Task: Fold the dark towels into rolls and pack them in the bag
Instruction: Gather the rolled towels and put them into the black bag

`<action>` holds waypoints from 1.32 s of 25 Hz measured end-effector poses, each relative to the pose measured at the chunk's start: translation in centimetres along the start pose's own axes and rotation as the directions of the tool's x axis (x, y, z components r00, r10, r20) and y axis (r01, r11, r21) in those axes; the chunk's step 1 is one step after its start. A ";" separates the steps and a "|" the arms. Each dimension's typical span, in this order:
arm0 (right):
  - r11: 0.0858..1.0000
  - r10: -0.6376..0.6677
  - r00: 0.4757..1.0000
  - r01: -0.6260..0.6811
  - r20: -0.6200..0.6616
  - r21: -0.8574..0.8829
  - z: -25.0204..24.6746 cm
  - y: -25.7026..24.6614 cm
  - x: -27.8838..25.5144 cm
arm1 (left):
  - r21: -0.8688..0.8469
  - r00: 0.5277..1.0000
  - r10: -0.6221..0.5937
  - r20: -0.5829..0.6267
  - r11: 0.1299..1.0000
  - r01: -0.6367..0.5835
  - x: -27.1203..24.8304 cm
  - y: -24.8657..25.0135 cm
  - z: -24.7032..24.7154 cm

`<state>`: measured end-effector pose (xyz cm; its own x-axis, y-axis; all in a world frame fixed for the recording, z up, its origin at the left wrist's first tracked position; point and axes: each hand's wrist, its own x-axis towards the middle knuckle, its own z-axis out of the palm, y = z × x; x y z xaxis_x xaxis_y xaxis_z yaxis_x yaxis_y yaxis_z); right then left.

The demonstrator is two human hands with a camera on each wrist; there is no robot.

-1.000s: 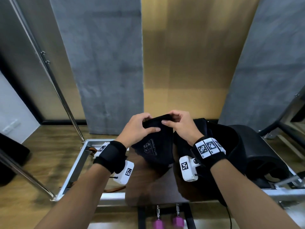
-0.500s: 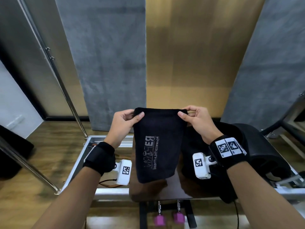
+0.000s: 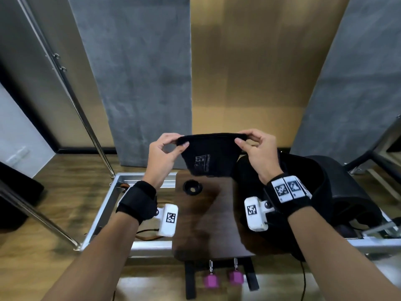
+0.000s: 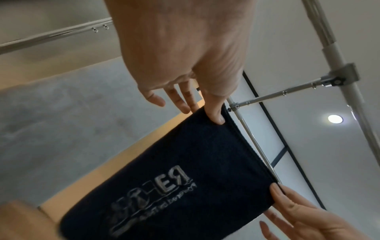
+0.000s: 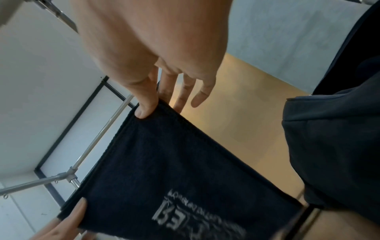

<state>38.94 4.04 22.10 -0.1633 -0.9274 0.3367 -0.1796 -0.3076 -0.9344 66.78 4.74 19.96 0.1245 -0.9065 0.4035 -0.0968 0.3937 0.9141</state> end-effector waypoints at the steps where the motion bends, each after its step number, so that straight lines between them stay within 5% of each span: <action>1: 0.998 -0.029 1.000 0.029 0.004 -0.048 -0.1 0.9 -1.4 | 0.036 0.999 0.029 0.034 0.999 -0.031 -1.1 -0.8 -0.3; 4: 0.964 -0.020 0.996 0.041 0.083 -0.264 -0.3 5.7 -7.4 | 0.183 0.991 -0.045 0.128 0.983 0.021 -7.1 -5.4 -1.1; 10: 0.830 0.382 0.900 -0.234 0.210 -0.506 0.2 15.5 -18.4 | 0.391 0.873 -0.436 0.217 0.859 0.332 -19.4 -13.0 -2.1; 17: 0.771 0.442 0.872 -0.249 0.211 -0.586 -0.3 18.1 -20.7 | 0.449 0.833 -0.527 0.168 0.793 0.411 -21.3 -14.7 -1.8; 19: 0.713 0.394 0.894 -0.151 0.213 -0.684 0.1 18.1 -20.9 | 0.415 0.816 -0.570 0.097 0.769 0.487 -21.2 -15.3 -1.0; 22: 0.536 0.148 0.928 0.216 0.342 -0.817 1.1 17.8 -21.4 | 0.297 0.723 -0.688 -0.068 0.678 0.673 -20.7 -16.5 -0.2; 24: 0.487 0.023 0.889 0.390 0.457 -0.782 2.0 17.4 -21.6 | 0.264 0.663 -0.736 -0.137 0.618 0.741 -20.1 -17.1 0.1; 27: 0.465 0.112 0.784 0.501 0.611 -0.729 3.3 17.3 -21.6 | 0.260 0.624 -0.765 -0.158 0.577 0.774 -19.3 -17.5 0.3; 29: 0.461 0.174 0.748 0.514 0.641 -0.724 3.7 17.5 -21.1 | 0.411 0.686 -0.716 -0.130 0.591 0.695 -19.3 -17.0 0.5; 31: 0.460 0.213 0.746 0.493 0.631 -0.738 4.1 17.5 -20.0 | 0.712 0.888 -0.459 -0.036 0.612 0.345 -19.6 -16.0 0.9; 32: 0.462 0.241 0.751 0.468 0.615 -0.753 4.3 17.6 -19.4 | 0.767 0.952 -0.298 0.073 0.626 0.137 -19.8 -15.6 1.2; 33: 0.471 0.266 0.756 0.439 0.598 -0.765 4.5 17.5 -18.7 | 0.763 0.963 -0.187 0.195 0.646 -0.029 -19.8 -15.2 1.4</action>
<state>43.22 15.01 -1.07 0.4085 -0.9105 -0.0639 -0.8986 -0.3890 -0.2030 64.44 16.50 -2.04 -0.0543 -0.9762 0.2098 -0.8196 0.1636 0.5491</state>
